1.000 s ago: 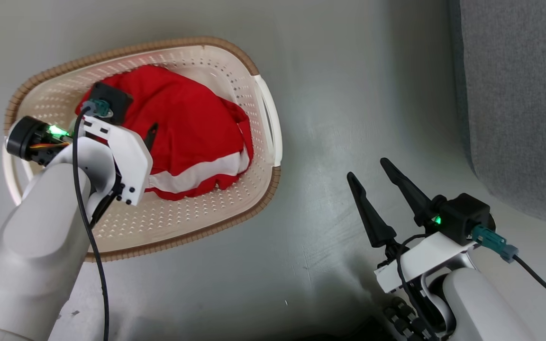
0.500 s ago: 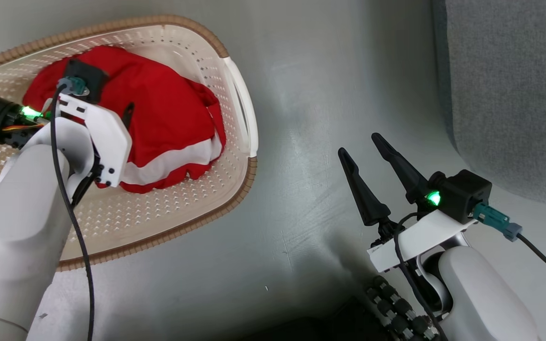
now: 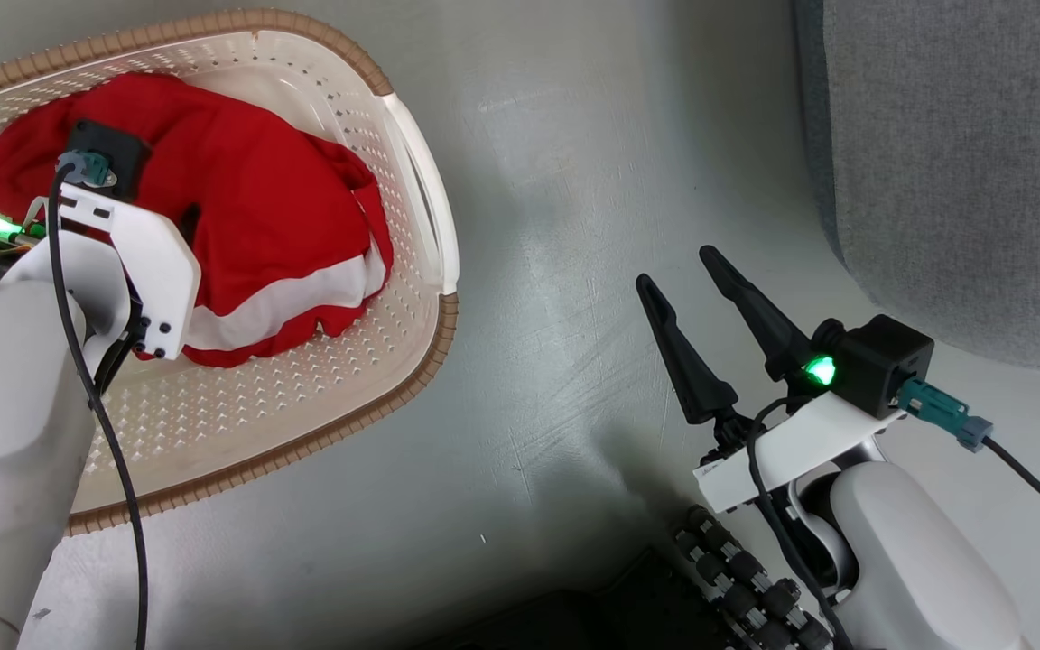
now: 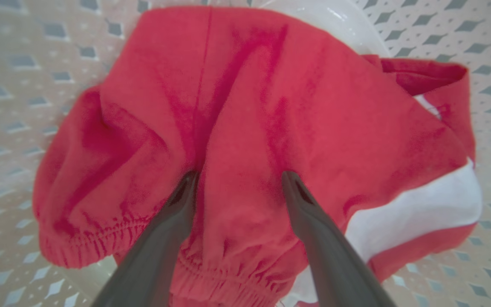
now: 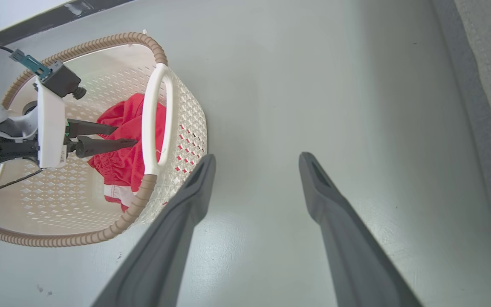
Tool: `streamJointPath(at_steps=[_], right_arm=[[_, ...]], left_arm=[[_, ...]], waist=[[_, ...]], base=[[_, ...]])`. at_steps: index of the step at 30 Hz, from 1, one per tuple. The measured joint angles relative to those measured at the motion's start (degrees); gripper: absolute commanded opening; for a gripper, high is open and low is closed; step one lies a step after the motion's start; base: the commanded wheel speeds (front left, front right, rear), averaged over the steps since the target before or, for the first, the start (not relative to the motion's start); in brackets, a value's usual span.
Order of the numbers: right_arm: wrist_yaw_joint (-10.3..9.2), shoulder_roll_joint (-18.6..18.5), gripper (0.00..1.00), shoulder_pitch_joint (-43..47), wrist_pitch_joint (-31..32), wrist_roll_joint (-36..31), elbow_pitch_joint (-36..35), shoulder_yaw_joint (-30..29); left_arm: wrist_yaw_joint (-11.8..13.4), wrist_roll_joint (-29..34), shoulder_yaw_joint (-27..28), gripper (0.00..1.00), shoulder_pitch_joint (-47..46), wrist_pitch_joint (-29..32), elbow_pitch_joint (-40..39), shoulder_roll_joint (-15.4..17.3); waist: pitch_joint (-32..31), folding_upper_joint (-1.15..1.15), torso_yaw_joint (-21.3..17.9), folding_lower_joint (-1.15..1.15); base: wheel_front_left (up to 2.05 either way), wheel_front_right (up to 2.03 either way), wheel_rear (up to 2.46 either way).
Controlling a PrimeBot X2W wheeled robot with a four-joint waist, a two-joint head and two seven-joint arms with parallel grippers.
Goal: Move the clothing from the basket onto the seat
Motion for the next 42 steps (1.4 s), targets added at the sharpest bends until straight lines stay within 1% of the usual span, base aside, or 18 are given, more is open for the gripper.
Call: streamJointPath(at_steps=[3,4,5,6,7,8,15,18,22,28,32,42], right_arm=[[0.00,0.00,1.00,-0.20,0.00,-0.02,0.02,-0.46],[-0.01,0.01,1.00,-0.44,0.00,-0.02,0.05,-0.47],[0.00,0.01,1.00,-0.69,0.00,-0.02,0.09,-0.46],[0.00,0.01,1.00,-0.91,0.00,-0.03,0.13,-0.44],[0.00,0.02,1.00,-0.97,0.00,-0.10,0.18,-0.44],[0.00,0.02,1.00,-0.97,0.00,-0.19,0.26,-0.43],[0.00,0.02,1.00,-2.02,0.00,-0.07,0.33,-0.41],[0.00,0.02,1.00,-4.45,0.00,-0.02,0.27,-0.76],[0.00,0.00,1.00,-6.44,-0.01,-0.69,0.69,-0.70],[0.00,-0.03,1.00,-9.47,-0.15,-1.82,1.97,1.20],[0.00,-0.07,1.00,-10.83,-0.44,-2.76,3.27,2.09],[0.00,-0.31,1.00,-12.88,-0.44,-4.64,6.27,3.38]], left_arm=[[-0.01,-0.01,-0.04,1.00,-0.59,-0.44,0.19,-0.49],[-0.01,-0.03,0.00,0.93,-0.79,-0.79,0.42,-0.63],[-0.01,-0.10,0.00,0.93,-0.92,-1.04,0.58,-0.87],[-0.02,-0.12,0.01,0.38,-0.98,-1.30,0.74,-1.08],[-0.03,-0.22,0.01,0.16,-0.98,-1.59,0.87,-1.48],[-0.08,-0.26,0.01,0.00,-0.98,-1.72,1.00,-1.80],[-0.09,-1.47,0.97,0.00,-0.97,-3.68,2.14,-2.64],[-0.09,-3.41,2.45,0.00,-0.84,-6.91,1.96,-3.49],[-0.51,-4.03,2.99,0.00,0.01,-10.27,1.12,-4.22],[-0.60,-5.41,4.49,0.00,2.61,-15.56,-0.55,-4.52],[-0.63,-7.71,6.31,0.00,4.73,-18.97,-1.49,-5.13],[-1.04,-10.84,8.88,0.00,10.66,-26.54,-3.85,-6.20]], waist=[[0.21,0.00,-0.13,0.00],[0.24,0.00,-0.16,0.00],[0.28,0.00,-0.20,0.00],[0.29,0.00,-0.24,0.00],[0.27,0.00,-0.28,0.00],[0.25,0.00,-0.31,0.00],[-0.13,0.00,-0.32,0.00],[-0.64,0.00,0.09,0.00],[-1.33,0.00,0.90,0.00],[-2.75,0.00,2.67,0.00],[-4.02,0.00,3.97,0.00],[-8.24,0.00,7.06,0.00]], base=[[0.00,0.00,0.00],[0.00,0.00,0.00],[0.00,0.00,0.00],[0.00,0.00,0.00],[0.00,0.00,0.00],[0.00,0.00,0.00],[0.00,0.00,0.00],[0.00,0.00,0.00],[0.00,0.00,0.00],[0.00,0.00,0.00],[0.00,0.00,0.00],[0.00,0.00,0.00]])
